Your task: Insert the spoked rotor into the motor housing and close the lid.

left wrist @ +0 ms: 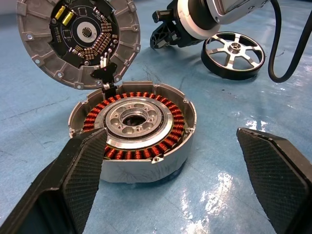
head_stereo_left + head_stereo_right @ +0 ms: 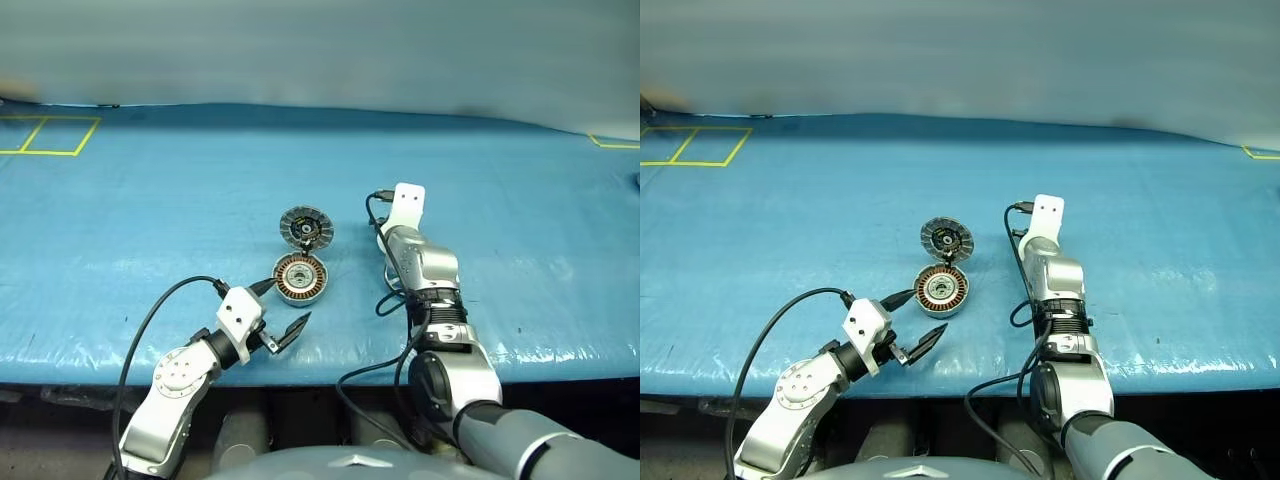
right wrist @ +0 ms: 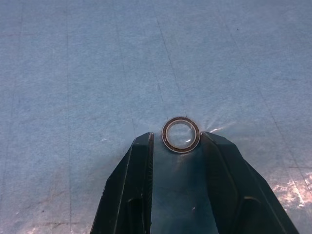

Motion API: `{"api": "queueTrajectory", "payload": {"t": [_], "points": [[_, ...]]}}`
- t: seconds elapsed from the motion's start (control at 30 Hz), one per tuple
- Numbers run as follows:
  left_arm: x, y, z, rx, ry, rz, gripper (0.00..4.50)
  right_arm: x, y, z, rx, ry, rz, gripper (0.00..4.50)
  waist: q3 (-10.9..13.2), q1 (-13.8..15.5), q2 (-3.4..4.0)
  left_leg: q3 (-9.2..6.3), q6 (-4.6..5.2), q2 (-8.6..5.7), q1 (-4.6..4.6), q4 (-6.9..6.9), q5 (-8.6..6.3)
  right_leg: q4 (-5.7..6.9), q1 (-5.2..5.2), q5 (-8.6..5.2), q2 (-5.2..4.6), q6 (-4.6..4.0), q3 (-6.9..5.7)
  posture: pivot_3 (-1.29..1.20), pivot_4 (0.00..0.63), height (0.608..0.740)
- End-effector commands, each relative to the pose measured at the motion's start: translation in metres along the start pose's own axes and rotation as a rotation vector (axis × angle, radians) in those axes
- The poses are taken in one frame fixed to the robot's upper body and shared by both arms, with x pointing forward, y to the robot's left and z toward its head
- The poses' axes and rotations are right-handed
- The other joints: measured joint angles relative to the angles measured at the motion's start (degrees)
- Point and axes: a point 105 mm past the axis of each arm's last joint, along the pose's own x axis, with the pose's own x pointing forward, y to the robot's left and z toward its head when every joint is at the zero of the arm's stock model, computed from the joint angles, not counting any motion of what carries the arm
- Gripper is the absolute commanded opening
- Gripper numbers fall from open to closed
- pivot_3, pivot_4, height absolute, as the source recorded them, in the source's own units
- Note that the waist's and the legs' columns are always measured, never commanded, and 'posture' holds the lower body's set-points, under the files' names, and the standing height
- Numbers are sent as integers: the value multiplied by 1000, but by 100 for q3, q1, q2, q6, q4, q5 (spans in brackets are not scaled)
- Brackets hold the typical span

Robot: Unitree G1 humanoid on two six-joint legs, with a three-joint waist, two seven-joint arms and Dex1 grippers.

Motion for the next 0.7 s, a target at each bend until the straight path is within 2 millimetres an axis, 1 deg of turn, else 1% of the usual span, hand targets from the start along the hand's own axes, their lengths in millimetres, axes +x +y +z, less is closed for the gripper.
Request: {"api": "queueTrajectory", "payload": {"t": [0.03,0.07,0.13,0.27,0.37,0.43,0.5,0.6,0.7], "points": [[1,1,5,12,-23,5,4500,-3,7,-7,-18,32,20,1056,0,0,0,0,0,0,1,0,0,0,0,0,0,0,0,0,150,740],[1,1,5,12,-24,3,4500,-3,6,-9,-30,39,16,655,0,0,0,0,0,0,1,0,0,0,0,0,0,0,0,0,150,740],[2,2,6,14,-25,3,4500,-2,5,-13,-46,49,7,36,0,2,0,0,0,0,1,1,1,0,1,0,0,0,0,0,150,740],[1,3,6,14,-24,7,4500,-2,3,-14,-51,51,5,11,-1,3,-1,0,1,-1,1,1,1,0,2,0,0,0,0,0,150,740],[-1,3,5,16,-20,10,4500,-5,3,-12,-48,45,5,11,-1,4,0,-1,1,0,1,1,1,0,1,0,0,0,-1,0,150,740],[-1,3,5,16,-20,12,4500,-10,5,-6,-53,21,15,11,-1,8,0,-1,1,0,0,0,1,0,1,0,0,0,-1,0,150,740],[-1,4,5,17,-19,12,4500,-15,8,3,-46,-16,33,11,0,7,0,-1,2,-1,-3,0,1,0,-1,0,-1,0,-1,0,150,740],[-1,4,5,17,-19,12,4500,-20,9,18,-35,-65,33,580,1,5,2,-1,2,-1,-4,1,1,0,-3,0,-2,0,0,0,150,740],[-1,4,5,18,-20,8,4500,-19,10,26,-45,-89,25,1538,1,1,2,1,2,-1,-4,0,1,0,-4,0,-1,0,0,0,150,740]]}}
